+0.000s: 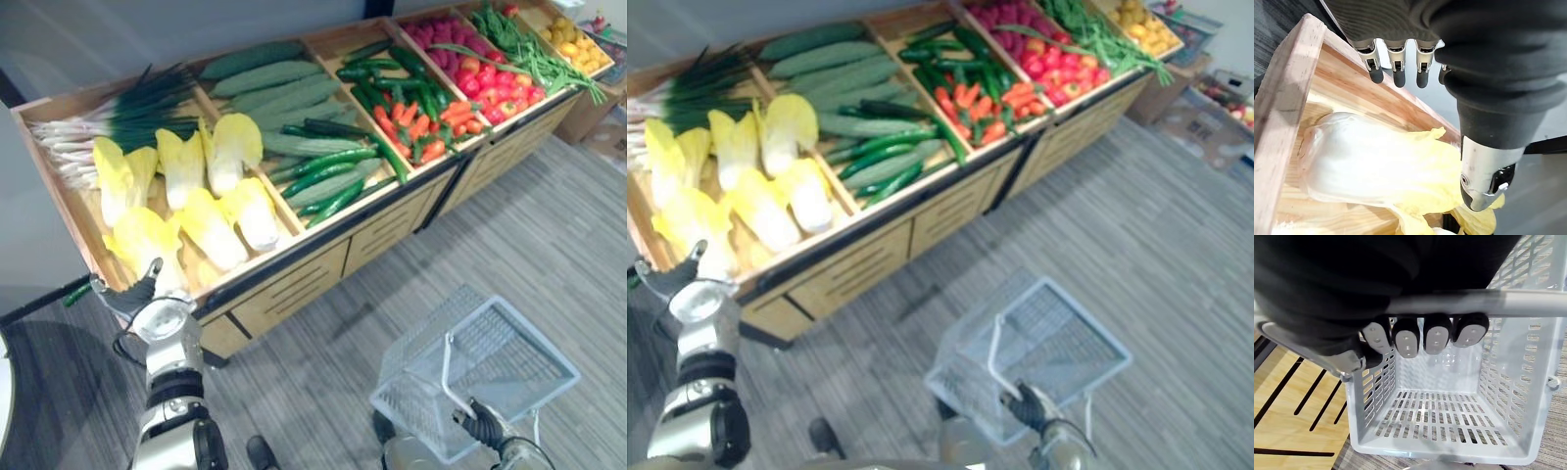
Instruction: Pick vegetable in the basket
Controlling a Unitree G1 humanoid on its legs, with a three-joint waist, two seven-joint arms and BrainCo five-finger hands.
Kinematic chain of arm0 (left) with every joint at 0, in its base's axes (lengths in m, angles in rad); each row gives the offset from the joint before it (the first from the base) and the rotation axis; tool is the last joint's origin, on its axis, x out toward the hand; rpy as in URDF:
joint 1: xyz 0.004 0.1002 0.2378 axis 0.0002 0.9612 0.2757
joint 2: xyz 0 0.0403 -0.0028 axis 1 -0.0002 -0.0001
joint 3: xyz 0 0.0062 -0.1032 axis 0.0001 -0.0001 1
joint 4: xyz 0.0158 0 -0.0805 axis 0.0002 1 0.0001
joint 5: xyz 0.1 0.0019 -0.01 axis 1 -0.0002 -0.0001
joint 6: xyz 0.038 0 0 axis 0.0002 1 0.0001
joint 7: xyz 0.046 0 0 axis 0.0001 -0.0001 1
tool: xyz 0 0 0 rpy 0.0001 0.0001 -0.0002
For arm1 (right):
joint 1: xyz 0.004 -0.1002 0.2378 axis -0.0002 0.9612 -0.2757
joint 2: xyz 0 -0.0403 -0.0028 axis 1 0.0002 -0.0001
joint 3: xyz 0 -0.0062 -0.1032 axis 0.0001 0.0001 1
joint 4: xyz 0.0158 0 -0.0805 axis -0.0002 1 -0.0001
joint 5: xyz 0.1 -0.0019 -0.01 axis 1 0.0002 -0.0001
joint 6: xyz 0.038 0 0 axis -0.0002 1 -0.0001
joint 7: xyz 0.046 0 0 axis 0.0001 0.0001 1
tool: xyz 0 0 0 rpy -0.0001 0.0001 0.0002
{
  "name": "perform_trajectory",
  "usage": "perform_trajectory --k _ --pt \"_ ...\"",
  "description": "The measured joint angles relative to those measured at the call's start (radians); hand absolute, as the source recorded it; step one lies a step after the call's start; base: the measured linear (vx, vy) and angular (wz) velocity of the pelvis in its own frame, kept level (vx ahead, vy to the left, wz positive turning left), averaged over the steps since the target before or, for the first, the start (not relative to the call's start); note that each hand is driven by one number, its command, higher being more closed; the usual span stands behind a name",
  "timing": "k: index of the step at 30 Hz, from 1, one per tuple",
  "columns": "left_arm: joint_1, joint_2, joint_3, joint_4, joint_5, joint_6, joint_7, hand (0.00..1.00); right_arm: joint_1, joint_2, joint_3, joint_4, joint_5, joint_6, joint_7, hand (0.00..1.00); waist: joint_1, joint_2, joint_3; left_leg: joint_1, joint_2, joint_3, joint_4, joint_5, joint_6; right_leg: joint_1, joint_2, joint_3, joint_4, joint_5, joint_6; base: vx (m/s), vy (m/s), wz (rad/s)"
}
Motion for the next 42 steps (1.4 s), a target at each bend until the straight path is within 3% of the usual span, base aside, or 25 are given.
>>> perform_trajectory --k 11,16,30,37,38,42 --pt "-0.154 0.105 -0.002 0.186 -0.053 -0.010 -0.010 0.00 -0.038 -0.038 0.044 0.001 0.038 -0.001 0.002 1.00 0.000 -0.004 0.031 -0.029 -0.002 0.016 0.000 0.006 0.001 -0.050 0.003 0.027 0.002 0.017 0.006 -0.02 -0.010 -0.06" --pt "-0.209 0.127 -0.011 0.256 -0.047 0.017 -0.049 0.00 -0.070 -0.044 0.064 0.001 0.039 -0.005 0.002 1.00 -0.004 -0.021 0.062 -0.034 -0.003 0.027 0.000 0.007 0.001 -0.065 0.003 0.037 0.004 0.022 0.009 -0.01 -0.014 -0.07" --pt "-0.249 0.211 -0.040 0.371 0.306 0.102 -0.089 0.00 -0.104 -0.115 0.113 -0.080 0.077 -0.037 -0.006 1.00 -0.007 -0.017 0.112 -0.047 -0.003 0.055 0.000 0.010 0.001 -0.122 0.016 0.083 0.034 0.031 0.010 0.01 -0.019 -0.10" --pt "-0.226 0.223 0.014 0.387 0.517 0.145 -0.127 0.00 -0.114 -0.162 0.163 -0.144 0.078 -0.043 -0.021 1.00 -0.013 0.005 0.126 -0.042 0.010 0.096 0.000 0.011 -0.002 -0.141 0.035 0.116 0.039 0.040 0.009 0.01 -0.024 -0.18" --pt "-0.218 0.224 0.031 0.385 0.552 0.147 -0.139 1.00 -0.116 -0.171 0.173 -0.154 0.079 -0.043 -0.021 1.00 -0.009 0.008 0.125 -0.040 0.016 0.109 0.000 0.011 -0.006 -0.147 0.042 0.123 0.040 0.042 0.005 0.02 -0.034 -0.23" --pt "-0.166 0.235 0.069 0.369 0.598 0.150 -0.166 1.00 -0.132 -0.202 0.194 -0.191 0.079 -0.044 -0.018 1.00 -0.010 0.029 0.124 -0.038 0.039 0.127 0.000 0.017 -0.018 -0.155 0.060 0.130 0.040 0.049 0.000 0.01 -0.034 -0.15"
